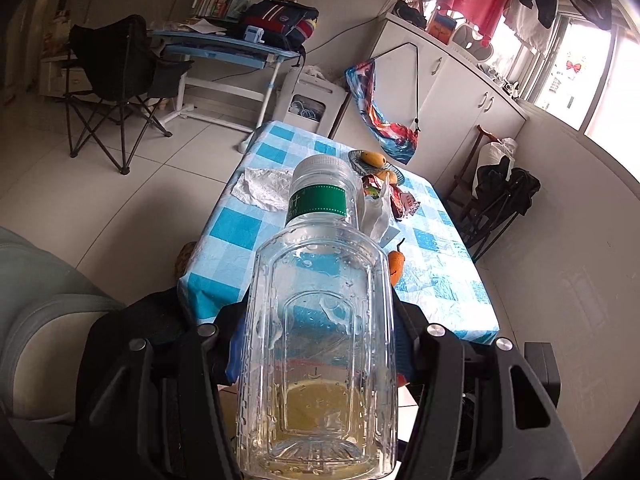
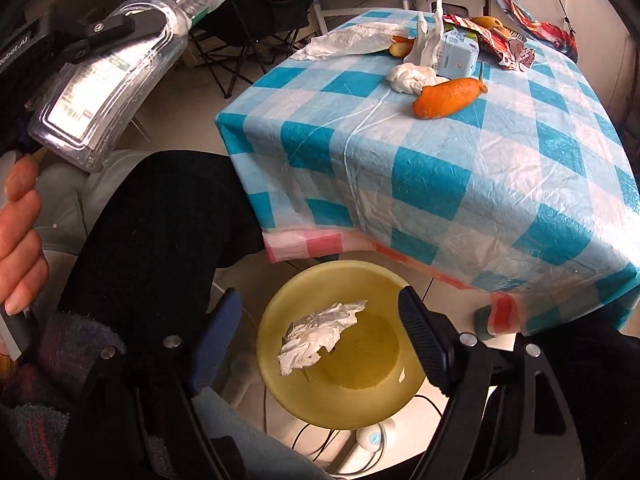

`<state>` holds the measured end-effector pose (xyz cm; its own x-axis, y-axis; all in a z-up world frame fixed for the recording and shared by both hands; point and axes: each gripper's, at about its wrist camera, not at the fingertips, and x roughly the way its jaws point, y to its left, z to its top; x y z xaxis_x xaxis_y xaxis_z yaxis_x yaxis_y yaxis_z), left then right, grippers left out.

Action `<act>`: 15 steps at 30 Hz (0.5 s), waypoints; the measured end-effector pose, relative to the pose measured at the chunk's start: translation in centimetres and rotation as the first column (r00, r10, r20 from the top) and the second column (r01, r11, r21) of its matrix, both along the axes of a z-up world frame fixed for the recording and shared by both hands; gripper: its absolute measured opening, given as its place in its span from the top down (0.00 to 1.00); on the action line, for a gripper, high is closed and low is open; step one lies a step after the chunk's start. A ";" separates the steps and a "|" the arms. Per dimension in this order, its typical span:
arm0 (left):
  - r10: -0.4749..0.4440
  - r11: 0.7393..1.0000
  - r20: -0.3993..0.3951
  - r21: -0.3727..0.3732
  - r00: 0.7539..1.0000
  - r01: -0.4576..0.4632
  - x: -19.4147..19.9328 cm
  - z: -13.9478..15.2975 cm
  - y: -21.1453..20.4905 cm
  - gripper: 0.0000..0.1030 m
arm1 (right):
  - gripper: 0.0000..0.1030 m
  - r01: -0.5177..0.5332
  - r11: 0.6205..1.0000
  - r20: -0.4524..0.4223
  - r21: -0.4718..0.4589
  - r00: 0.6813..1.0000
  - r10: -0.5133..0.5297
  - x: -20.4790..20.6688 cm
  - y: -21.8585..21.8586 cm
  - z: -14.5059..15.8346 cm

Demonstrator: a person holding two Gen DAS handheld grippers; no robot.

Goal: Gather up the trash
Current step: 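Grasp the crumpled white bag with the right gripper and drop it into the yellow bucket, then lower the held bottle into the yellow bucket and open the left gripper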

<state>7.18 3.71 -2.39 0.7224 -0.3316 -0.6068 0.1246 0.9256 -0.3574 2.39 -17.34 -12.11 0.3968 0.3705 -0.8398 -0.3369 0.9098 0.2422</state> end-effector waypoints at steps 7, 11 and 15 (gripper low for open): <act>-0.099 0.994 -0.083 0.027 0.992 0.102 -0.8 -2.0 -1.4 0.47 | 0.15 0.182 0.980 0.186 0.087 0.963 -0.195 -0.3 -4.2 3.5; -0.202 0.975 -0.227 0.049 0.953 0.219 -0.4 -5.5 -3.5 0.47 | 0.14 0.313 0.938 0.254 0.147 0.905 -0.342 -0.3 -6.9 3.6; -0.315 0.929 -0.358 0.074 0.879 0.363 -0.9 -8.7 -5.9 0.47 | 0.14 0.367 0.907 0.242 0.207 0.879 -0.411 -0.3 -8.3 3.6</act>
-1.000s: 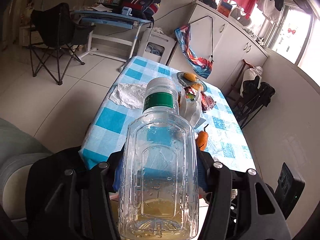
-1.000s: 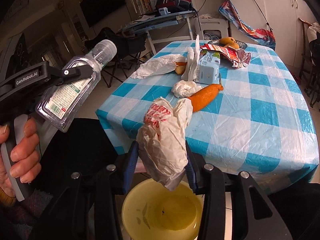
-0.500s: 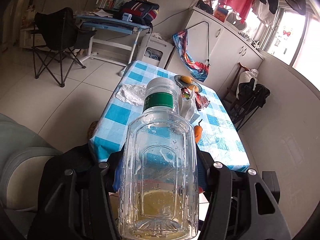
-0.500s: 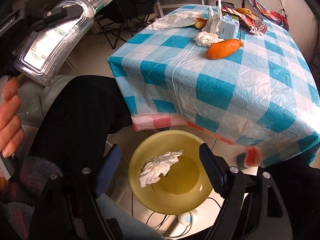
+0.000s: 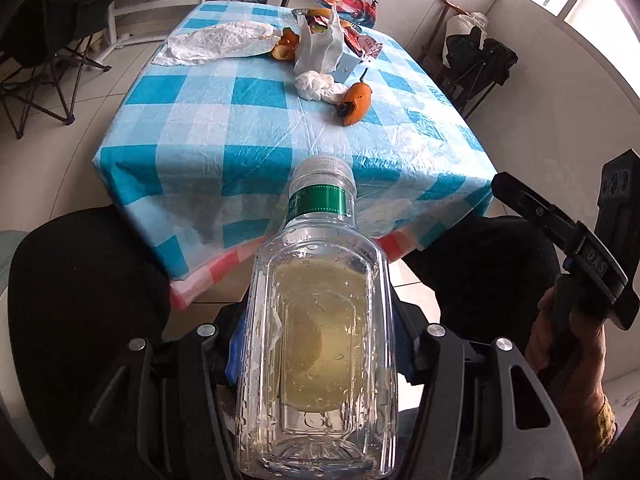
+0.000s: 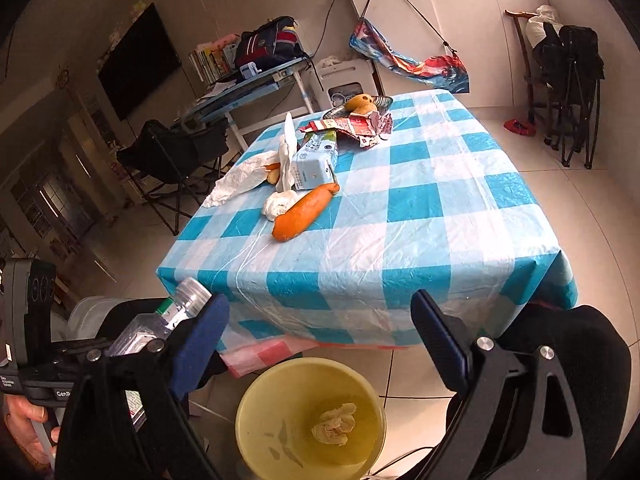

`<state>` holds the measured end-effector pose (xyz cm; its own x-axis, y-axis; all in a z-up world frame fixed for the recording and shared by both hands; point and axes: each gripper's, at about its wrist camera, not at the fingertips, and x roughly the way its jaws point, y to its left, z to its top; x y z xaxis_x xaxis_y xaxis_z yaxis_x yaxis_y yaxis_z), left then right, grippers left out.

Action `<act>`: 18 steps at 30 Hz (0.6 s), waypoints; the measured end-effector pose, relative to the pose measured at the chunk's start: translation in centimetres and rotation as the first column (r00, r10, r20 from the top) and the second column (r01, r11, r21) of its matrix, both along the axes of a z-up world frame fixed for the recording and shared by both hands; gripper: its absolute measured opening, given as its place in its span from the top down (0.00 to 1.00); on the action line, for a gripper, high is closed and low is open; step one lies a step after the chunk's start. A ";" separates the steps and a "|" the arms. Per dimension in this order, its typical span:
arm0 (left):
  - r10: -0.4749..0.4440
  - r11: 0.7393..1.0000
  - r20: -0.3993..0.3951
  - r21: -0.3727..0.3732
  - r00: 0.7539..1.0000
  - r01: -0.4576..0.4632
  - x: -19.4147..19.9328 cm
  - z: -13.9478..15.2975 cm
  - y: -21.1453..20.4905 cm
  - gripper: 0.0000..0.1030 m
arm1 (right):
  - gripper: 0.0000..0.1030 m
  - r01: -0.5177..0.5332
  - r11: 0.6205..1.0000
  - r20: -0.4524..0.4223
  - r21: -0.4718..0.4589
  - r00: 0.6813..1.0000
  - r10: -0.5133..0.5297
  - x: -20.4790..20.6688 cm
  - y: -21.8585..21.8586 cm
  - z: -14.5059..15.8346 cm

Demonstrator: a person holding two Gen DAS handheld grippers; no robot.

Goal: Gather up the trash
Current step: 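Lower the held bottle into the yellow bucket and open the left gripper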

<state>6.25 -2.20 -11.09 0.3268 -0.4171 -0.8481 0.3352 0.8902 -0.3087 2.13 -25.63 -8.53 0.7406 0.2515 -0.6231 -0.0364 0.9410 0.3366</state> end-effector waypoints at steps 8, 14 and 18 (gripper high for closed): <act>-0.056 0.996 -0.083 0.068 0.995 0.061 -0.5 -1.8 -1.4 0.46 | 0.13 0.018 1.000 -0.004 0.018 1.000 -0.018 -0.2 -0.4 0.0; -0.024 0.998 -0.071 0.054 0.997 0.028 0.0 -1.4 -0.7 0.45 | 0.12 0.010 1.000 -0.009 -0.002 1.000 -0.010 -0.6 -0.2 0.0; -0.017 0.998 -0.069 0.051 0.997 0.020 0.2 -1.3 -0.5 0.43 | 0.12 0.012 1.000 -0.008 -0.001 1.000 -0.012 -0.6 -0.2 0.0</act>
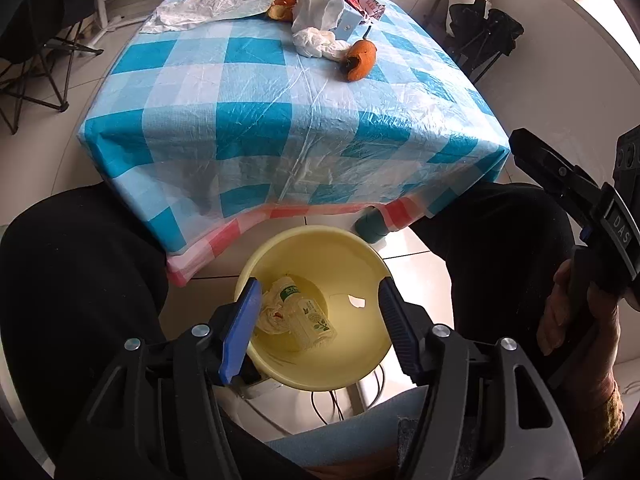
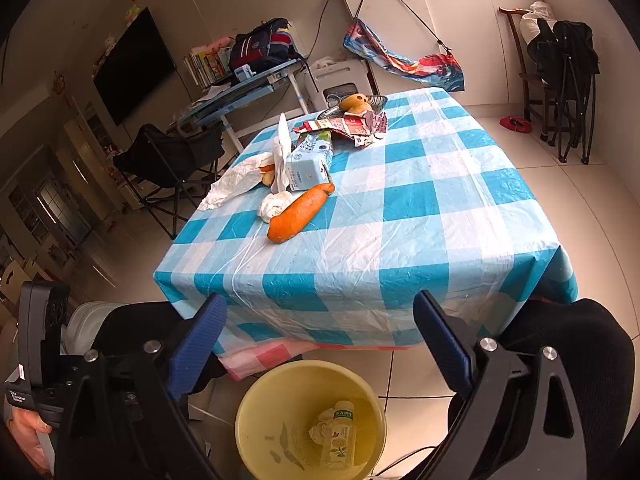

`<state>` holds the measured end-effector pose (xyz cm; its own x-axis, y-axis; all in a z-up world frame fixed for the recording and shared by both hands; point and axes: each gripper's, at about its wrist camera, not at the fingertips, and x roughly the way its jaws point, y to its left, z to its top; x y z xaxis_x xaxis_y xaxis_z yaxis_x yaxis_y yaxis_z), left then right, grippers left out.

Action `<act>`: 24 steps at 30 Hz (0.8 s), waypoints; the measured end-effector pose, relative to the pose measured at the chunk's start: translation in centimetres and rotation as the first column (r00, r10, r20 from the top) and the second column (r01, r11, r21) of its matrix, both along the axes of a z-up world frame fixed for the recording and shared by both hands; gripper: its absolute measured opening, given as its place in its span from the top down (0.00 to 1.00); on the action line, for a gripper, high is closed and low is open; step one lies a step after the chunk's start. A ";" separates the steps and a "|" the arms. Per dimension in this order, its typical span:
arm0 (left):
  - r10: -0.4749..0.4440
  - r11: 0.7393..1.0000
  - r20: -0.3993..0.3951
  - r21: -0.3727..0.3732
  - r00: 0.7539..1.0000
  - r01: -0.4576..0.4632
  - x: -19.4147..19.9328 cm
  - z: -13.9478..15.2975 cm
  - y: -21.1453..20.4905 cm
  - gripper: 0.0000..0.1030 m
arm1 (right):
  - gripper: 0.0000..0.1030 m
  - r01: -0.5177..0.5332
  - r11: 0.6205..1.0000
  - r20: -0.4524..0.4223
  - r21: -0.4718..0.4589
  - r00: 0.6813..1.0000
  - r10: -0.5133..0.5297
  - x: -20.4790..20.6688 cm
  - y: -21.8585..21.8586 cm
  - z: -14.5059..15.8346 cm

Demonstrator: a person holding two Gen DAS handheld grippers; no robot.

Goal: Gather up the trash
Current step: 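Lower the held bottle into the yellow bucket and open the left gripper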

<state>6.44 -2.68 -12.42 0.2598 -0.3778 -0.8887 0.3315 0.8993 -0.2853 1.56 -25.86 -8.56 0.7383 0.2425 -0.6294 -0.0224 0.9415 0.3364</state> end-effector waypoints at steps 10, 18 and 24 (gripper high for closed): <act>0.115 0.987 0.007 -0.113 0.993 -0.113 1.9 1.7 3.6 0.40 | 0.12 -0.019 0.999 0.085 -0.036 0.996 0.022 -1.7 1.6 4.9; 0.140 0.982 -0.034 -0.126 0.990 -0.143 1.9 0.6 4.8 0.40 | 0.11 -0.052 0.998 0.147 0.023 0.988 0.049 -2.8 2.6 6.9; 0.162 0.978 -0.036 -0.123 0.986 -0.166 2.0 0.5 5.3 0.40 | 0.11 -0.027 0.993 0.129 0.118 0.992 0.011 -2.1 1.0 6.2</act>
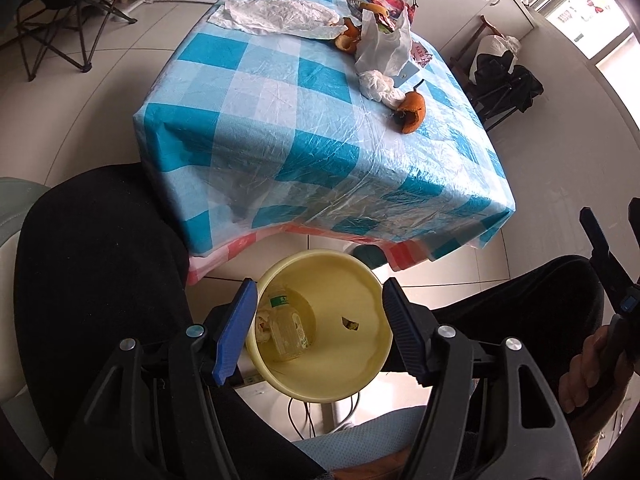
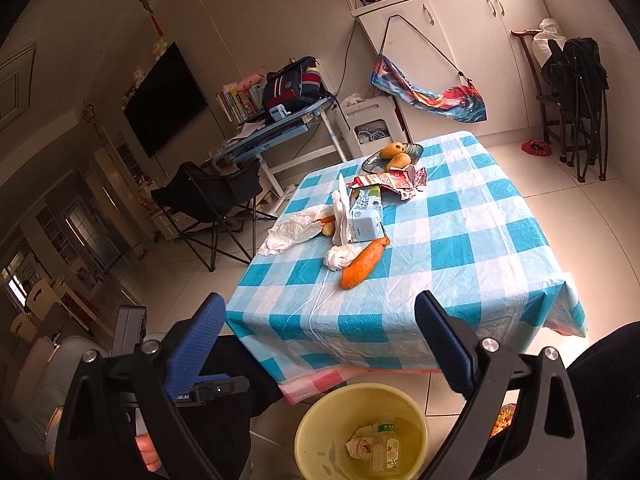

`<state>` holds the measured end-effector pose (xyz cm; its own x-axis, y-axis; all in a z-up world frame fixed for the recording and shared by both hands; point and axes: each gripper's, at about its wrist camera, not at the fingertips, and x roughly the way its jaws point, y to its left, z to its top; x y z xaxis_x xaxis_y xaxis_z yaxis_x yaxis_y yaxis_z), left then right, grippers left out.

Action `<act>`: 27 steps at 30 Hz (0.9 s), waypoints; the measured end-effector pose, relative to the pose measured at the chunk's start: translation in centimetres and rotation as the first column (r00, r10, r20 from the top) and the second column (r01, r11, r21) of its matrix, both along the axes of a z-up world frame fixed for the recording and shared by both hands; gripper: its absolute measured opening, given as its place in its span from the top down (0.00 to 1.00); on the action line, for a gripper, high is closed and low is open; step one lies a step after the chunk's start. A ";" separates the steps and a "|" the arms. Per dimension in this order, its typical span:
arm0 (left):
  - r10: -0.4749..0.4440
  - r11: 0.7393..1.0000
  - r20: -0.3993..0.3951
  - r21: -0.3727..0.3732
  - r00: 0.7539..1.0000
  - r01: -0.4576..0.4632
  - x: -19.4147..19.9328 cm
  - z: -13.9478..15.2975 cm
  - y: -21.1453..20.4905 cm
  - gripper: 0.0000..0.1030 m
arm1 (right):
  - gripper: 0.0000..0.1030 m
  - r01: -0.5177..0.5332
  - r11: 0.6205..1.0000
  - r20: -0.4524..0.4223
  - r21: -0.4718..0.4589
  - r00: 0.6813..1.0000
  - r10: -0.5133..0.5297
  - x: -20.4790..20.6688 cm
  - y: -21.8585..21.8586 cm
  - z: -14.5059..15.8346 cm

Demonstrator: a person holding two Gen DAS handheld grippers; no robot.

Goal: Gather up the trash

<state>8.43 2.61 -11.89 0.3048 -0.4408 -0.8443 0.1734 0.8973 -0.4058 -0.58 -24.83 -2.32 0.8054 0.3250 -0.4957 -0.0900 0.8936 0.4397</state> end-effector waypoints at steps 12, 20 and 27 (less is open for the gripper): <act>0.006 0.999 0.096 0.052 0.995 -0.011 0.1 1.4 -0.3 0.37 | 0.11 0.000 0.998 -0.065 0.066 0.998 0.005 1.8 -0.3 -2.3; 0.071 0.997 0.096 0.028 0.993 -0.074 1.6 1.1 1.6 0.34 | 0.10 -0.078 0.997 -0.073 -0.027 0.994 0.076 4.7 1.3 -2.1; 0.073 0.994 0.117 0.067 0.990 -0.081 2.4 1.1 0.7 0.34 | 0.10 -0.084 0.995 -0.095 -0.047 0.992 0.080 6.1 1.4 -3.7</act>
<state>10.88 3.35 -10.78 0.4317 -0.3516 -0.8307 0.1439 0.9359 -0.3214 5.48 -23.41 -6.02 0.7269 0.3606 -0.5845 -0.1249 0.9063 0.4038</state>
